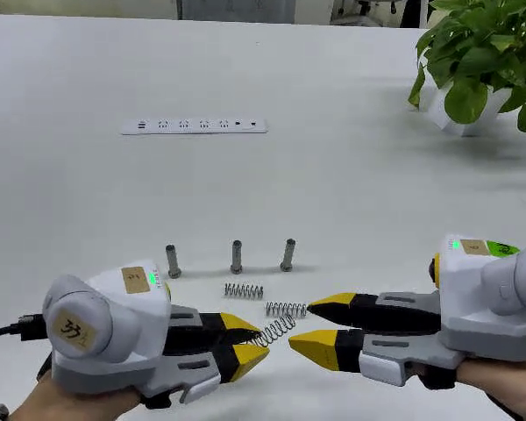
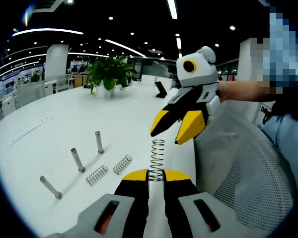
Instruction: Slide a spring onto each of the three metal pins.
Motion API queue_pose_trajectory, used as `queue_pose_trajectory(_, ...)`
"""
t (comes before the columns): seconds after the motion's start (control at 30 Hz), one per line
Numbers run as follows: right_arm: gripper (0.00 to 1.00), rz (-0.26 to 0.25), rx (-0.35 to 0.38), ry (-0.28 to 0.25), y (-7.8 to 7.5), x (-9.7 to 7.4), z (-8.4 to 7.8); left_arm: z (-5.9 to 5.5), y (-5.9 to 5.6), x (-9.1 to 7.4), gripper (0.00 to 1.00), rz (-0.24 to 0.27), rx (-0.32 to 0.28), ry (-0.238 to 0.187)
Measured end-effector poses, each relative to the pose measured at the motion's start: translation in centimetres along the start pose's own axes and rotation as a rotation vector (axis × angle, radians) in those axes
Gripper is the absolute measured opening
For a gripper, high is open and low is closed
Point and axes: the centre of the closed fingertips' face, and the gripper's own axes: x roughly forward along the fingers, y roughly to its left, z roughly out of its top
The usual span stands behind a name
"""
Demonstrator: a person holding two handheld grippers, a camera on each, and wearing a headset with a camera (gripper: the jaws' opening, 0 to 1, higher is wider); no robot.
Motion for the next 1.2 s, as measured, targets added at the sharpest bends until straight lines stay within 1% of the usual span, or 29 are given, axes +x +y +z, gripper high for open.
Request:
queue_pose_trajectory(0.07,0.25,0.026,0.001,0.012,0.6,0.1,0.0,-0.1,-0.2,0.0,0.09,-0.010,0.011,0.008)
queue_pose_trajectory(0.1,0.23,0.030,-0.003,0.017,0.7,0.2,-0.1,-0.1,-0.3,0.0,0.09,-0.015,0.013,0.010)
queue_pose_trajectory(0.2,0.19,0.039,-0.020,0.041,0.8,0.4,-0.4,-0.2,-0.6,-0.1,0.09,-0.035,0.025,0.019)
queue_pose_trajectory(0.23,0.19,0.045,-0.028,0.052,1.0,0.4,-0.5,-0.3,-0.7,-0.2,0.09,-0.042,0.028,0.024)
queue_pose_trajectory(0.3,0.18,0.059,-0.025,0.060,1.2,0.4,-0.6,-0.3,-0.9,-0.3,0.09,-0.053,0.040,0.030)
queue_pose_trajectory(0.47,0.16,0.082,-0.040,0.088,1.3,0.6,-1.0,-0.4,-1.0,-0.6,0.09,-0.073,0.069,0.052)
queue_pose_trajectory(0.6,0.16,0.092,-0.056,0.108,1.4,0.8,-1.3,-0.5,-1.0,-0.8,0.09,-0.084,0.073,0.060)
queue_pose_trajectory(0.73,0.13,0.112,-0.066,0.122,1.8,1.1,-1.4,-0.6,-1.2,-0.9,0.09,-0.099,0.081,0.068)
queue_pose_trajectory(0.97,0.12,0.118,-0.093,0.145,2.1,1.1,-1.6,-0.9,-1.4,-0.9,0.09,-0.114,0.094,0.089)
queue_pose_trajectory(1.2,0.12,0.094,-0.147,0.172,2.3,0.9,-1.7,-1.1,-1.5,-0.5,0.09,-0.115,0.097,0.108)
